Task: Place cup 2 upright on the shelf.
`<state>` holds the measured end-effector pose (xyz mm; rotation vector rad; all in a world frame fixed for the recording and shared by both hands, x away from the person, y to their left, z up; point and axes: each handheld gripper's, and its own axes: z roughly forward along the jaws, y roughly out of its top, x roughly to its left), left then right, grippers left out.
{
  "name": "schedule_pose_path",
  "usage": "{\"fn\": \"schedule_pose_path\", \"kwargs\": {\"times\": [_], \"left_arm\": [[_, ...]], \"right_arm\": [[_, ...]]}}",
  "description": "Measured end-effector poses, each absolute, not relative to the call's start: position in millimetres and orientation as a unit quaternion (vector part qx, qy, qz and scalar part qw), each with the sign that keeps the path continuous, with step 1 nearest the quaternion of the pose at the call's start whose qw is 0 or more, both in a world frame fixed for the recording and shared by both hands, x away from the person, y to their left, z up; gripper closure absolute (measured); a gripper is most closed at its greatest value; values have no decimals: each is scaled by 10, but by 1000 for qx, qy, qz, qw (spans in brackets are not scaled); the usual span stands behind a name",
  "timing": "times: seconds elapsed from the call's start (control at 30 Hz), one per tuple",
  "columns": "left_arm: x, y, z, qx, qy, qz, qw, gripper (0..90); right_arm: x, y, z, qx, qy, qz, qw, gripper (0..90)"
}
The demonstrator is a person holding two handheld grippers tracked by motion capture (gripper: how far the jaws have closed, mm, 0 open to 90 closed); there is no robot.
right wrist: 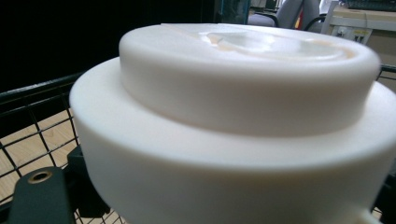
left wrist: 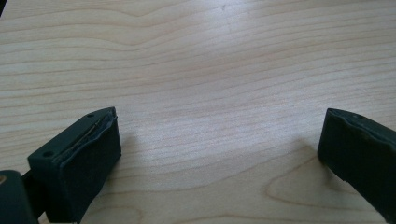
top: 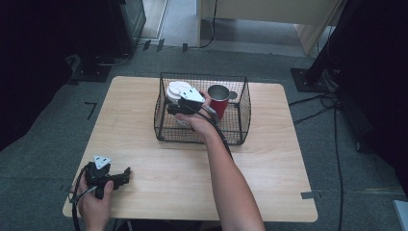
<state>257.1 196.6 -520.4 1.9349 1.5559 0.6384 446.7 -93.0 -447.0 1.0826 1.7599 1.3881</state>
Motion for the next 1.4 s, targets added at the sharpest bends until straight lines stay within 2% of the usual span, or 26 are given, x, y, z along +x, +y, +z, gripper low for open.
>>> {"fn": "schedule_pose_path", "kwargs": {"times": [0.53, 1.4], "left_arm": [[2571, 1967, -5204, 724, 582, 239, 285, 0], [2571, 1967, -5202, 724, 582, 238, 284, 0]], "right_arm": [[4428, -1063, -4430, 386, 692, 523, 315, 32], [4300, -1290, -4360, 339, 711, 520, 330, 22]]}}
